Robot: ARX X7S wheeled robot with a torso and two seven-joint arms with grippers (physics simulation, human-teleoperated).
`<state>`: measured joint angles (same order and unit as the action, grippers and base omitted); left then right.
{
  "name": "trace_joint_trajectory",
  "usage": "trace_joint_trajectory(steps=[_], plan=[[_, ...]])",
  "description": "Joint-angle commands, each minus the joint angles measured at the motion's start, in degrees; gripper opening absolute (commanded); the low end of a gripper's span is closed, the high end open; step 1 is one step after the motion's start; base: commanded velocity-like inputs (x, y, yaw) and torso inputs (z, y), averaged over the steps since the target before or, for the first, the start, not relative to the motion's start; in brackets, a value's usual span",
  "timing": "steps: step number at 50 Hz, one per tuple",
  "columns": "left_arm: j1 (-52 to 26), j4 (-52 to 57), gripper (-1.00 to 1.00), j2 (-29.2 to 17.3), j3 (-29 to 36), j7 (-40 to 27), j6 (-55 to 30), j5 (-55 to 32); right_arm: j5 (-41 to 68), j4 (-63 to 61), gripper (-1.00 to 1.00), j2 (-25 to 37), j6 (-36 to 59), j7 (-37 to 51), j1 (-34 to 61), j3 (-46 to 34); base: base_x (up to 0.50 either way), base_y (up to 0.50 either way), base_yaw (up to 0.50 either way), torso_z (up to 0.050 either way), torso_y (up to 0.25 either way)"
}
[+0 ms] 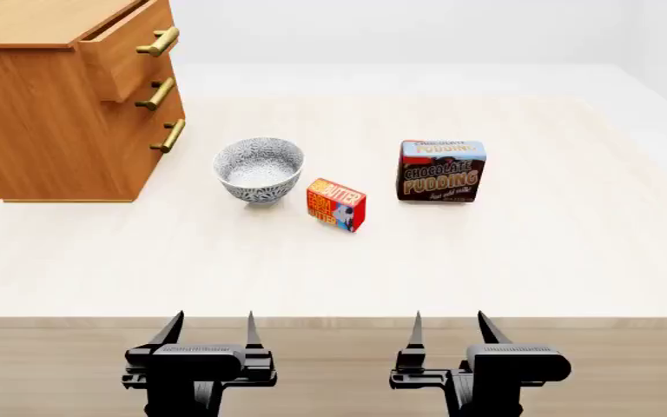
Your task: Put the butter at the back in the top drawer of the cabinet and close it.
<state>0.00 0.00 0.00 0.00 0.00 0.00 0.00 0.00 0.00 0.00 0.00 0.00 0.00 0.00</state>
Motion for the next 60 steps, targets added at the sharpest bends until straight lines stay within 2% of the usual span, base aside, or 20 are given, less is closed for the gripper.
trace_joint_trajectory(steps=[1, 15, 37, 41, 51, 60], plan=[[0.0, 0.0, 1.00, -0.9, 1.0, -1.0, -0.1, -1.0, 0.8, 0.0, 1.00, 0.9, -0.1, 1.2, 0.0, -1.2, 0.00, 0.00, 0.00, 0.000, 0.000], [-0.2, -0.1, 1.00, -3.1, 3.5, -3.1, 0.0, -3.5, 3.8, -0.8, 1.00, 3.0, 1.1, 3.4, 0.1, -3.4, 0.00, 0.01, 0.00, 0.000, 0.000], [-0.1, -0.3, 1.00, -4.7, 5.5, -5.2, 1.2, -4.8, 5.4, -2.0, 1.00, 4.6, 1.3, 5.8, -0.4, -5.3, 0.00, 0.49, 0.00, 0.000, 0.000], [-0.1, -0.3, 1.00, -4.9, 5.7, -5.5, 1.4, -4.9, 5.5, -1.9, 1.00, 4.8, 1.0, 6.3, -0.4, -5.6, 0.00, 0.06, 0.00, 0.000, 0.000], [0.6, 0.9, 1.00, -5.7, 6.3, -6.2, 1.8, -5.6, 6.1, -3.1, 1.00, 5.3, 2.8, 7.3, -0.5, -6.5, 0.00, 0.00, 0.00, 0.045, 0.000], [2.9, 13.0, 1.00, -7.7, 6.2, -7.0, -6.9, -8.0, 7.3, -15.4, 1.00, 6.9, 13.1, 8.4, -2.2, -7.8, 0.00, 0.00, 0.00, 0.050, 0.000]])
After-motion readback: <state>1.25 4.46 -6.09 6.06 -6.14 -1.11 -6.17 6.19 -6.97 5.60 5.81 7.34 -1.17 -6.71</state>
